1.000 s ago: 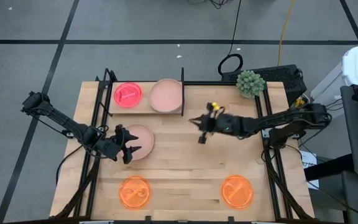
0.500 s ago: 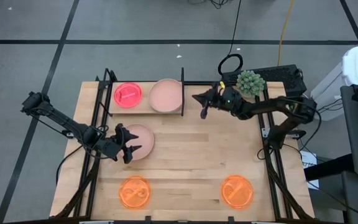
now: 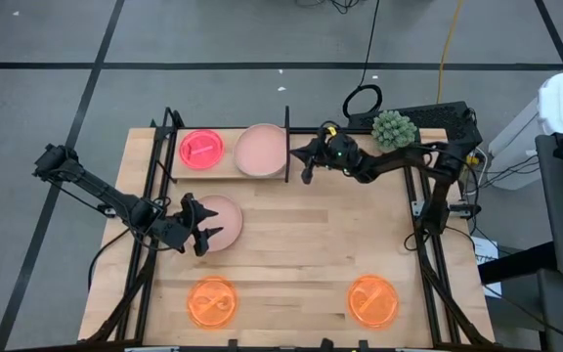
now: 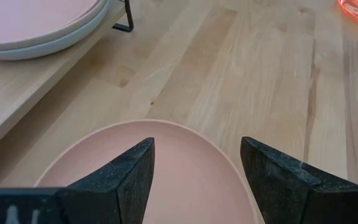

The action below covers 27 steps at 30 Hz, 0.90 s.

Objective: Place and stack plates onto a shelf
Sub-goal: Stack the left orange transparent plate on top of the pink transparent plate on the shelf

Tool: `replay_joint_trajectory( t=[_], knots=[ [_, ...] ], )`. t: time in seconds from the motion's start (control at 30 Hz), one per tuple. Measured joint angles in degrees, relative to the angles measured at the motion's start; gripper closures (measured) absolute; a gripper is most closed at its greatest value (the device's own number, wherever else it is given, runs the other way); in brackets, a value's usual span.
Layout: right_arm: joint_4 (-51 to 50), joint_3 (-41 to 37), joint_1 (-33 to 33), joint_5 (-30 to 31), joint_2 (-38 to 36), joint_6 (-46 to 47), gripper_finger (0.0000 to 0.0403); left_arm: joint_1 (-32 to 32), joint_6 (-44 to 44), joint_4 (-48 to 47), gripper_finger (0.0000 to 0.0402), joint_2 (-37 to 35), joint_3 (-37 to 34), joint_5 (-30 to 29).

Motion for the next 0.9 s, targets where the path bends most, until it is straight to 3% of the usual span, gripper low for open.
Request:
replay_joint_trajectory(
  t=[0.9],
  knots=[
    [-1.2,0.0,-0.7,1.6,1.5,-0.1,0.0403,0.0,-0.4,0.0,0.0158,0.0,0.0,0.0]
  ],
)
